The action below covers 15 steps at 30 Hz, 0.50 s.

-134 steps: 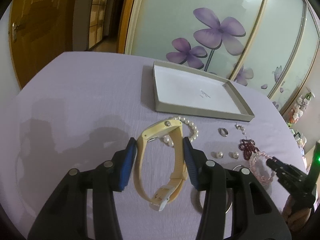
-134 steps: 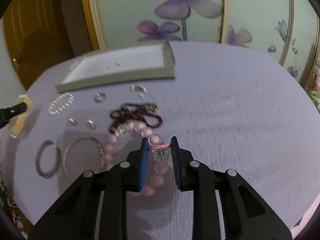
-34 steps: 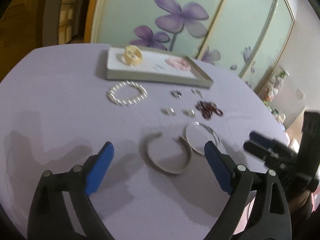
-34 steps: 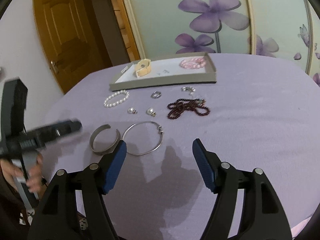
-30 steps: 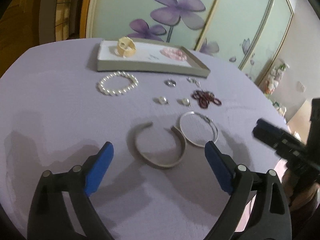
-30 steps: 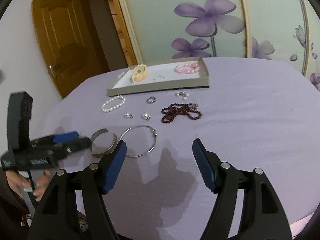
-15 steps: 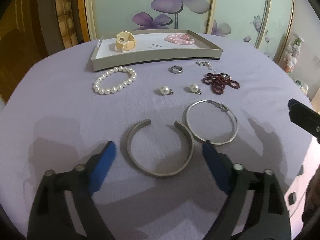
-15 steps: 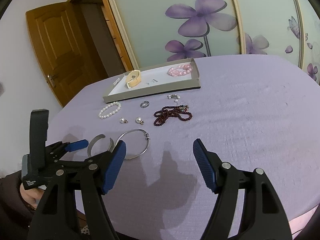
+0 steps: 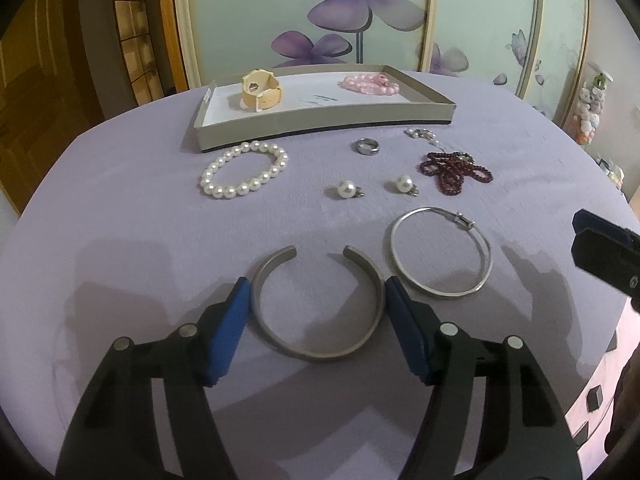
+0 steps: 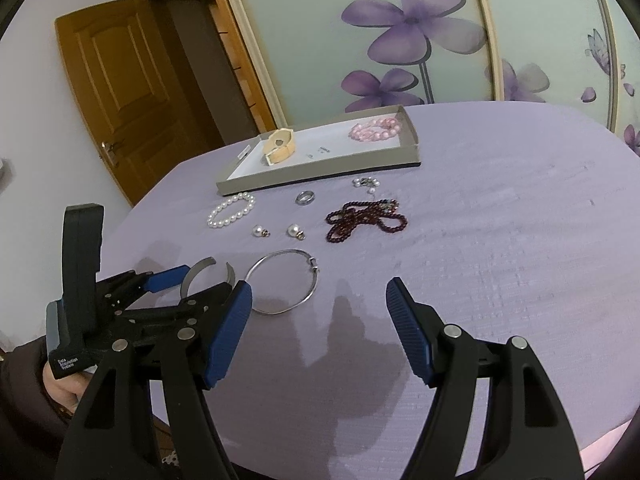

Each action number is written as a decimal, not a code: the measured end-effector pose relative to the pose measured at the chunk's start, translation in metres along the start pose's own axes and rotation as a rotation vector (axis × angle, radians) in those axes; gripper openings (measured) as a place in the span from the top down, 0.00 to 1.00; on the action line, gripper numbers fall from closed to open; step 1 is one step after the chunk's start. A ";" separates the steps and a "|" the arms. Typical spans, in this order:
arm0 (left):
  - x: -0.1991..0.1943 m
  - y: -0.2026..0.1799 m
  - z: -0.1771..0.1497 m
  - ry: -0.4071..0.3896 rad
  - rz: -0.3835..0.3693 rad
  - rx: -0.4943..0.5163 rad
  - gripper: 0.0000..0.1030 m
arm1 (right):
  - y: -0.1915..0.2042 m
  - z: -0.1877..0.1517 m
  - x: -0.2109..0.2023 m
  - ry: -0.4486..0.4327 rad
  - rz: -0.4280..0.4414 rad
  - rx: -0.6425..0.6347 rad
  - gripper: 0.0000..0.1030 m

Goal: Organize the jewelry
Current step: 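Close the left tool on the grey cuff bangle while the right tool approaches the silver hoop bangle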

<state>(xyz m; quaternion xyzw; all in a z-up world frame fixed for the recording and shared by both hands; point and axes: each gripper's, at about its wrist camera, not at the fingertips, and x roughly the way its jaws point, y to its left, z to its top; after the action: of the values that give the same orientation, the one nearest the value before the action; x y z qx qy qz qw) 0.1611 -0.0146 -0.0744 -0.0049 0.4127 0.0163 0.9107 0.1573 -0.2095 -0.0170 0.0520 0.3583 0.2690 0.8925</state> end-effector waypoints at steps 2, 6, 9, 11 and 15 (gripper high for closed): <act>-0.001 0.008 0.001 0.003 0.003 -0.019 0.35 | 0.002 -0.001 0.004 0.012 0.005 -0.003 0.31; -0.001 0.025 0.002 0.004 0.024 -0.050 0.35 | 0.012 -0.003 0.014 0.035 0.015 -0.013 0.31; -0.003 0.042 0.004 -0.002 0.045 -0.079 0.35 | 0.019 -0.004 0.022 0.054 0.016 -0.026 0.31; -0.006 0.050 0.006 -0.011 0.061 -0.088 0.35 | 0.024 -0.004 0.027 0.066 0.011 -0.037 0.31; -0.014 0.069 0.010 -0.031 0.079 -0.119 0.35 | 0.035 -0.004 0.039 0.096 -0.016 -0.061 0.22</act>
<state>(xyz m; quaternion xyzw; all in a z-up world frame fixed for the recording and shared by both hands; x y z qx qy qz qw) 0.1573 0.0544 -0.0570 -0.0424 0.3970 0.0768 0.9136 0.1624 -0.1602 -0.0342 0.0088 0.3927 0.2750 0.8775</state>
